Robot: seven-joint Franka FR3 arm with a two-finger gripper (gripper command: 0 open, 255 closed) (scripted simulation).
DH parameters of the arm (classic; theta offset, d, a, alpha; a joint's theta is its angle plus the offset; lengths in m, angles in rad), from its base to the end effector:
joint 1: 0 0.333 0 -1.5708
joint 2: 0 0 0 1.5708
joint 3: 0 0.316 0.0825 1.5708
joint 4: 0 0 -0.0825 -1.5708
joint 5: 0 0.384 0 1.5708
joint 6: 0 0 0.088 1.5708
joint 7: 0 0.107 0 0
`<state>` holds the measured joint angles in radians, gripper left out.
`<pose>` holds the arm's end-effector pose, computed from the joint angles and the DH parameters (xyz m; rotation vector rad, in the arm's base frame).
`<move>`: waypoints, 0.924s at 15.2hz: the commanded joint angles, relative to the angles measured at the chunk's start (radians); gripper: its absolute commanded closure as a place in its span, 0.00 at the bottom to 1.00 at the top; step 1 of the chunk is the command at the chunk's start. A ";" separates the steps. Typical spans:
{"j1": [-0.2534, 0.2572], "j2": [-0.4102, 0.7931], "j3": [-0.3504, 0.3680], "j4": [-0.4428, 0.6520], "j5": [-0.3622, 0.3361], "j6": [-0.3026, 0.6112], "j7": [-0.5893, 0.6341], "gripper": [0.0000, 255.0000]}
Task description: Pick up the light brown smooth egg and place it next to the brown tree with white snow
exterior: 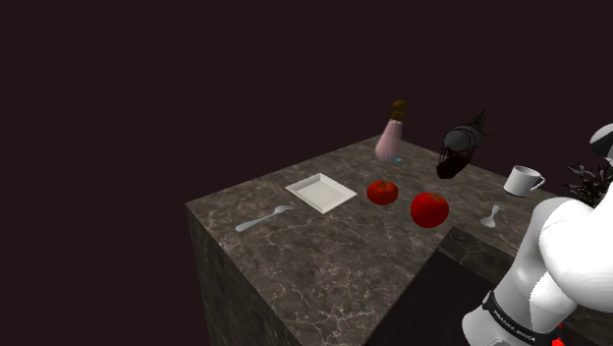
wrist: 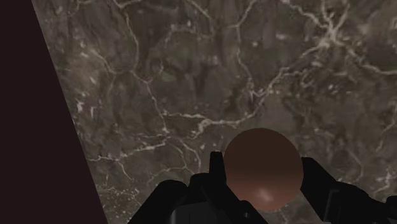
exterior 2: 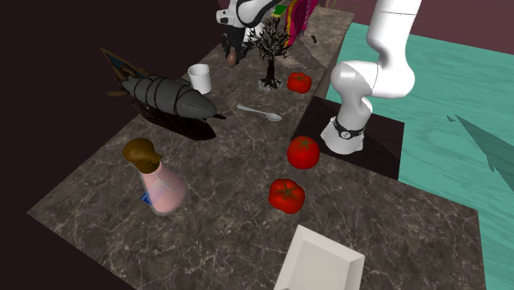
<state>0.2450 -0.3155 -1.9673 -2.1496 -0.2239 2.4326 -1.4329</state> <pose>-0.1044 -0.5616 0.3574 2.9445 -0.2561 0.1888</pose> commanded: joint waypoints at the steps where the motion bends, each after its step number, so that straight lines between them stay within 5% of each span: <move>1: 0.045 -0.034 -0.049 -0.010 -0.045 0.033 0.026 1.00; 9: 0.049 -0.031 -0.054 -0.010 -0.039 0.034 0.022 1.00; 10: 0.053 -0.037 -0.062 -0.014 -0.046 0.041 0.024 0.00; 14: 0.162 -0.109 -0.147 0.059 -0.123 0.023 0.081 0.00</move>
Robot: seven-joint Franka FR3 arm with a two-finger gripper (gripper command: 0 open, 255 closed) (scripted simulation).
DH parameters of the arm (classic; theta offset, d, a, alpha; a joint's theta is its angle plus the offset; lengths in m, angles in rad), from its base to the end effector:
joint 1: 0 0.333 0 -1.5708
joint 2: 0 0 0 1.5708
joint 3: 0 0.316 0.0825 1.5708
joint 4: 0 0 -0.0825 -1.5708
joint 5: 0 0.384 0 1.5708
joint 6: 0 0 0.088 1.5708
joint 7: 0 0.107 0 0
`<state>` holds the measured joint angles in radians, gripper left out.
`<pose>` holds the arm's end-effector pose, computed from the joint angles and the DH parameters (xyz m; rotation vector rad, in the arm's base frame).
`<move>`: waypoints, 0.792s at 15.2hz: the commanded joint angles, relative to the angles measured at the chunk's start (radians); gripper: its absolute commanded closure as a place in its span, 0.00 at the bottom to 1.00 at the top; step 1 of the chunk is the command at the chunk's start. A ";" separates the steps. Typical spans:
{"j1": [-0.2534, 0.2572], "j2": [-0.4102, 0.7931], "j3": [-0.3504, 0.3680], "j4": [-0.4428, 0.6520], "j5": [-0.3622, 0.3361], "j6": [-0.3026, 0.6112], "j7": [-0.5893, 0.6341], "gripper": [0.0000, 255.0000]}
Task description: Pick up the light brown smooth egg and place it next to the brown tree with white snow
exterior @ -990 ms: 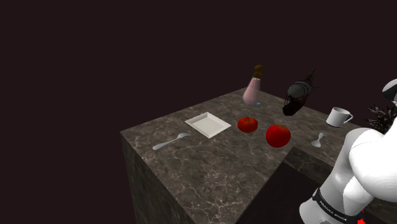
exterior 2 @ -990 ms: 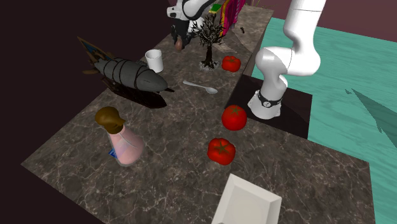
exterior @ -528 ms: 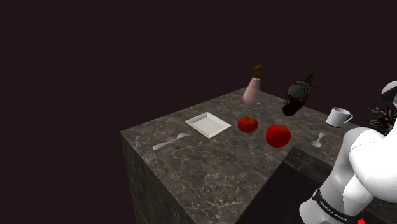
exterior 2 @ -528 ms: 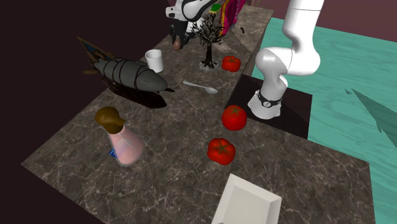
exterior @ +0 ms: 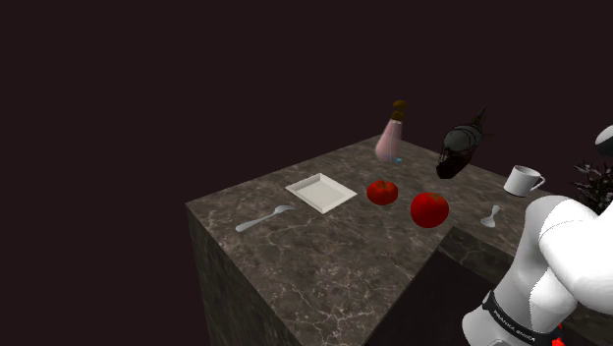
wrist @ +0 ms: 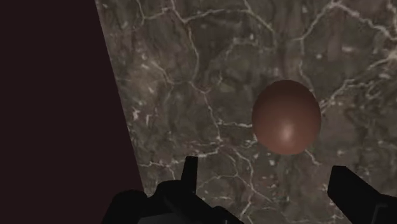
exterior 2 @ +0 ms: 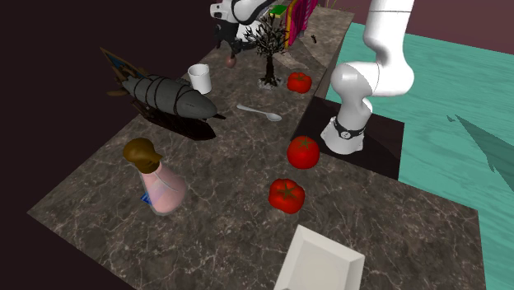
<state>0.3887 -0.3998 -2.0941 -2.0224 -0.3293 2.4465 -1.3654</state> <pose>-0.1159 -0.5979 0.3671 2.8775 -0.2689 0.1568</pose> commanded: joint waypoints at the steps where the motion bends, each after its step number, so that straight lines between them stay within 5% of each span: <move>1: -0.093 0.054 0.071 -0.137 0.068 0.020 -0.047 0.00; 5: -0.282 0.180 0.249 -0.125 0.234 -0.074 -0.160 0.00; 12: -0.282 0.180 0.250 -0.125 0.233 -0.074 -0.159 0.00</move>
<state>0.1065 -0.2200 -1.8442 -2.1478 -0.0964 2.3726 -1.5246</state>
